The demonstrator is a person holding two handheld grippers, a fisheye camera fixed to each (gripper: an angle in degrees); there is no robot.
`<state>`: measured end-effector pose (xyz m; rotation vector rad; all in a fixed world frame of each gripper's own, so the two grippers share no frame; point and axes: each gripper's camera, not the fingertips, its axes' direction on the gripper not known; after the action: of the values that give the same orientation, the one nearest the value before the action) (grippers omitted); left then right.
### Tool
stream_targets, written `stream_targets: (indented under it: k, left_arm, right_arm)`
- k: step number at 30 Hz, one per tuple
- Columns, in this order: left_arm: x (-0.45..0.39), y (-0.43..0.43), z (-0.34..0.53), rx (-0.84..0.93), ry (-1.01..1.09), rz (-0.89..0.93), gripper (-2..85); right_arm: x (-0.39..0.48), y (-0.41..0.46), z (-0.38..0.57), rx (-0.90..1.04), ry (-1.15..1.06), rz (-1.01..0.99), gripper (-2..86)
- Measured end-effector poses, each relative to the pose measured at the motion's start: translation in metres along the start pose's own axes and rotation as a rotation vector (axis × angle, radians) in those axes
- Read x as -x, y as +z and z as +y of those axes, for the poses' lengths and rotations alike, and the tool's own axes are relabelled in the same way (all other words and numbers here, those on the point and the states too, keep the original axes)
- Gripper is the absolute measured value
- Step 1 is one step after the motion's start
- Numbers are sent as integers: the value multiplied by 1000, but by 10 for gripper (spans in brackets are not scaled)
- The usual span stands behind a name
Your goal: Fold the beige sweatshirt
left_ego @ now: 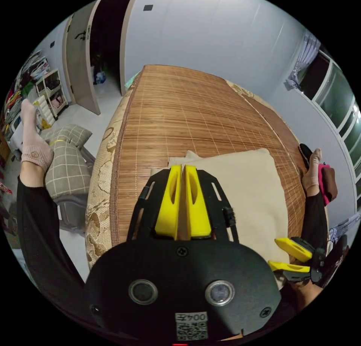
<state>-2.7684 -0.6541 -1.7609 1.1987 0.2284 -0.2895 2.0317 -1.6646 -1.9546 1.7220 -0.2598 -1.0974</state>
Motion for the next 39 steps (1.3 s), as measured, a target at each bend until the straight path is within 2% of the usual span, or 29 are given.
stream_targets:
  k: [4,9,11,15,21,22,26,34,39]
  left_arm:
    - [-5,2,-2,15,13,-14,20]
    - [15,-7,-10,61,-91,149,13]
    - [14,-40,-4,-10,-126,138,8]
    - [-10,-83,33,-81,-43,264,8]
    - [-36,-71,95,-53,62,129,15]
    - [-36,-63,98,-23,78,81,15]
    - [-22,-49,97,39,-1,126,10]
    - [-12,-45,102,45,-44,201,8]
    - [-9,-43,107,43,-57,234,7]
  right_arm:
    - [-14,5,1,-22,8,-10,125]
    - [-46,-1,3,-76,53,-113,128]
    - [-82,-16,5,-101,163,-259,135]
    - [-137,-32,23,-89,360,-355,156]
    - [-184,-8,57,14,567,-639,160]
    - [-185,-2,60,54,570,-655,161]
    - [-186,19,65,197,568,-717,158]
    - [-191,42,61,296,540,-818,122]
    - [-181,35,53,305,489,-652,66]
